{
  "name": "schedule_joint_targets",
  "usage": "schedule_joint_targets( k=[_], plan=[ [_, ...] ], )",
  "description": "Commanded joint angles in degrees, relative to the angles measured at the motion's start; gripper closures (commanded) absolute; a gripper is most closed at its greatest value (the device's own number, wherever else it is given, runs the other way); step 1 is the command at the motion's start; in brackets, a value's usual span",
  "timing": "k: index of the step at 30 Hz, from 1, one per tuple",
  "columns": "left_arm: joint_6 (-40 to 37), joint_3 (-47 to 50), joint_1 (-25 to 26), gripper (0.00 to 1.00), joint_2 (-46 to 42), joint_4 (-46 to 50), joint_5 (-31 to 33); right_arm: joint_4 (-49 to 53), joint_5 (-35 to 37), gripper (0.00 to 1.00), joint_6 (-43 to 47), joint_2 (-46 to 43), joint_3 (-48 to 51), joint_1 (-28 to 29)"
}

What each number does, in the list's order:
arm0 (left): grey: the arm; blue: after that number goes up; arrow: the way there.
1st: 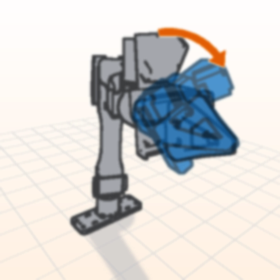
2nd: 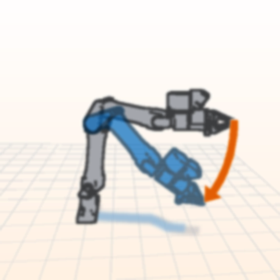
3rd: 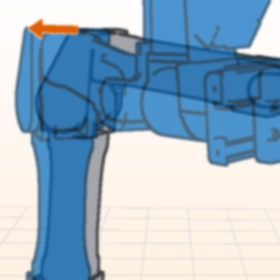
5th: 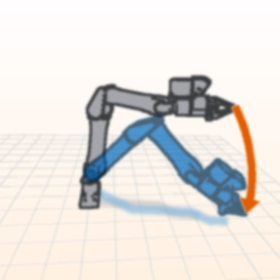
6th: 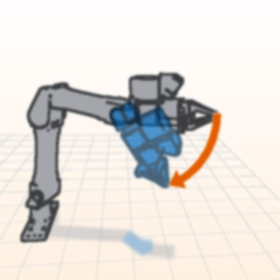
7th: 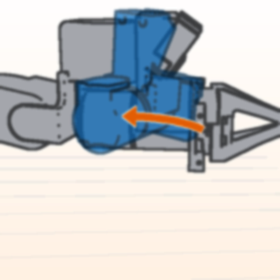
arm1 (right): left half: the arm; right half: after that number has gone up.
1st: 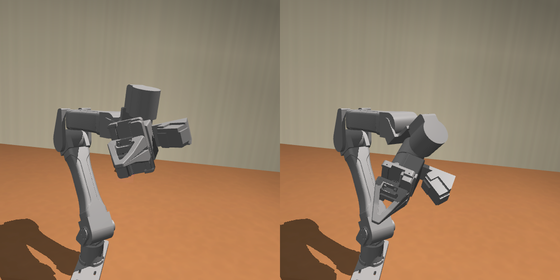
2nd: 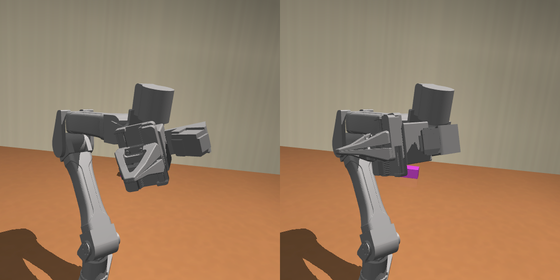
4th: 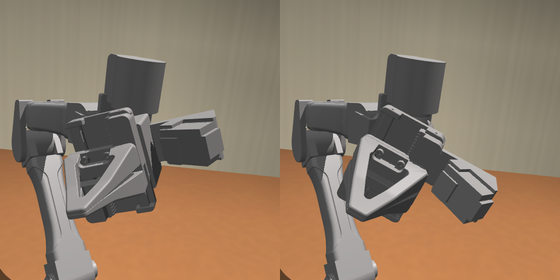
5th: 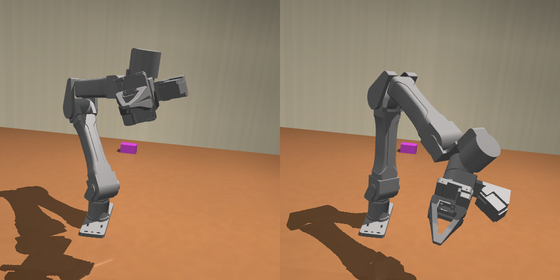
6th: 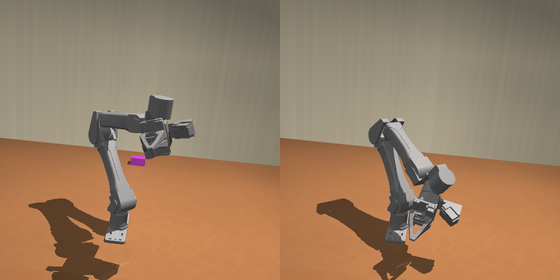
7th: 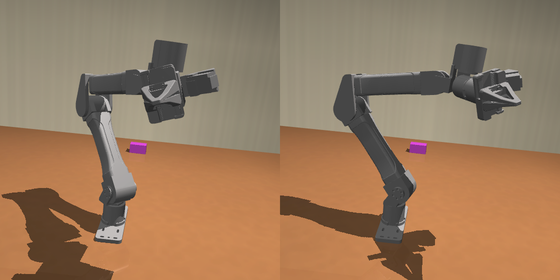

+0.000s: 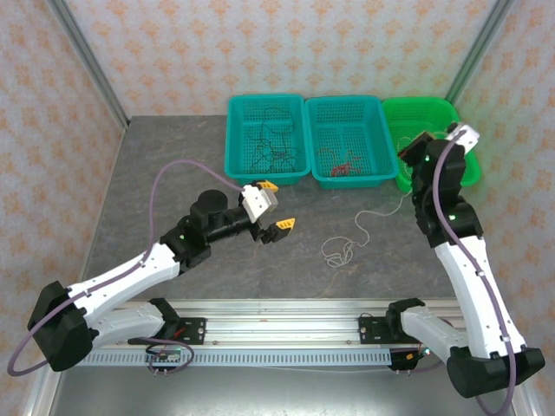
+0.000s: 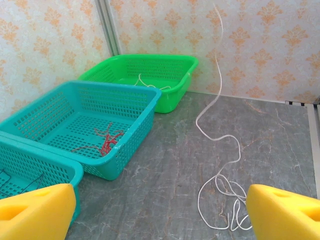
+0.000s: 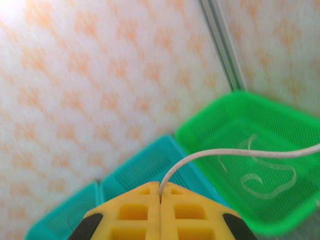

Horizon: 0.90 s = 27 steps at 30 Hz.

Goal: Untangle the cables

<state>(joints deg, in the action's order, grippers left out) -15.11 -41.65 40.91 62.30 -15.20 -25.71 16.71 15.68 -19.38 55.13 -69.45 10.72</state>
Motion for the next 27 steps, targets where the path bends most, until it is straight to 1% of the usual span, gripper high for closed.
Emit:
schedule_joint_targets(
  k=[1,6,11,14,15,17,19,20,22,24,25,27],
  plan=[
    [-0.97,-1.67,0.56,0.11,-0.68,0.02,1.62,-4.81,2.48,1.00,2.88,2.26,-6.41,0.18],
    [-1.08,-1.08,0.58,0.11,-1.39,-0.12,2.44,-4.25,-0.45,1.00,2.25,7.46,-16.14,0.18],
    [-0.97,0.02,0.58,0.11,-2.48,-0.54,3.15,-5.06,-0.16,1.00,4.86,11.37,-22.01,0.14],
    [-1.23,0.90,0.55,0.11,-3.31,-0.76,3.76,-6.40,2.32,1.00,8.28,13.74,-24.02,0.18],
    [-1.33,1.24,0.58,0.11,-3.51,-0.75,3.87,-4.91,2.87,1.00,7.16,15.01,-24.75,0.15],
    [-1.32,1.58,0.58,0.11,-3.81,-0.75,4.06,-0.68,-2.08,1.00,4.68,17.36,-24.99,0.41],
    [-0.96,2.38,0.50,0.11,-4.03,-1.92,4.70,5.40,-3.44,1.00,2.61,19.43,-22.61,2.53],
    [-0.68,2.74,0.57,0.11,-4.04,-2.48,5.18,6.26,-2.80,1.00,2.51,19.66,-19.74,3.46],
    [0.14,3.02,0.58,0.11,-3.94,-2.73,6.56,3.47,1.56,1.00,2.65,18.06,-9.62,4.86],
    [0.61,3.15,0.57,0.11,-4.12,-2.26,7.19,0.87,7.02,1.00,4.44,15.95,-2.24,4.93],
    [0.39,3.08,0.52,0.11,-4.28,-1.72,6.87,0.74,10.48,1.00,5.73,14.82,-0.11,5.01],
    [-0.33,2.95,0.58,0.11,-4.64,-0.95,6.87,1.80,16.13,1.00,9.77,13.03,0.91,5.01]
  ],
)
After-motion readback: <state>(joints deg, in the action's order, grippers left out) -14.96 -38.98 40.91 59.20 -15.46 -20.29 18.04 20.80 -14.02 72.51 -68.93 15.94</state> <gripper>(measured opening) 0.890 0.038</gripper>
